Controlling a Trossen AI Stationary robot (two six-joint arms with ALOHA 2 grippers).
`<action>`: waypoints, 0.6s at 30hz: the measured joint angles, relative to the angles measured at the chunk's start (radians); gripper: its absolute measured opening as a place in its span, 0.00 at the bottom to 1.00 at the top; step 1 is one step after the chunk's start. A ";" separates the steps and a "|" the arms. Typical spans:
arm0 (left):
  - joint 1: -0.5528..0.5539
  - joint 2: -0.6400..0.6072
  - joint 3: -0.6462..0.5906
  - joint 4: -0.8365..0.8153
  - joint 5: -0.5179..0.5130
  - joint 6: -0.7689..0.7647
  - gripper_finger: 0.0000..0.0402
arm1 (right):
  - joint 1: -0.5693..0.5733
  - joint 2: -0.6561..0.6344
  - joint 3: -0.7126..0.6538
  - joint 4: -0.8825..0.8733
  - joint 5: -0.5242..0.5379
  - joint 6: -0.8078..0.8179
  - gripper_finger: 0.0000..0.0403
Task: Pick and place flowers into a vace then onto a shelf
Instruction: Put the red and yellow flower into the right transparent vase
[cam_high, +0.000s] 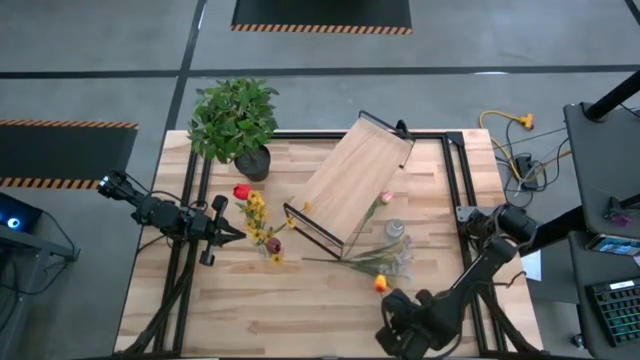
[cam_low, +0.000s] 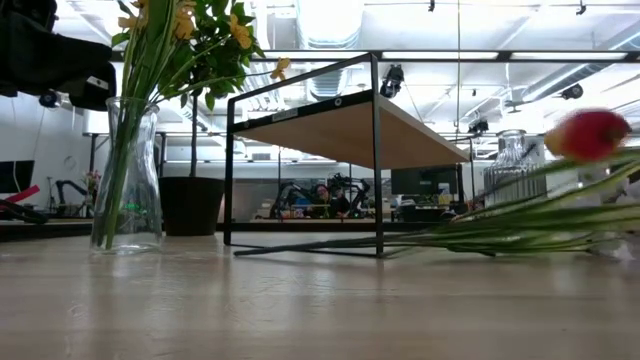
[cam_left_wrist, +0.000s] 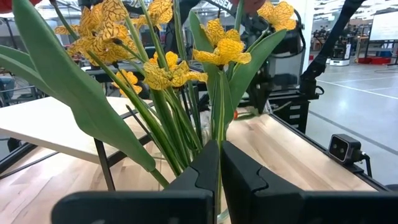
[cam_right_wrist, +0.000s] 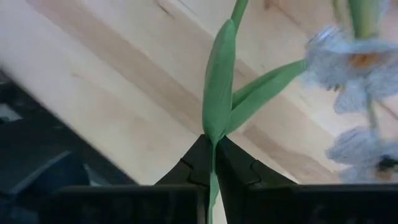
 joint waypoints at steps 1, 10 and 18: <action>0.000 0.000 0.000 0.000 0.001 0.000 0.00 | 0.002 -0.006 0.005 0.000 0.012 -0.009 0.02; 0.000 0.000 0.000 0.000 0.000 0.000 0.00 | 0.033 -0.014 0.082 0.008 0.097 -0.188 0.02; 0.000 0.000 0.000 0.000 0.000 0.000 0.00 | 0.051 -0.032 0.190 0.004 0.299 -0.363 0.02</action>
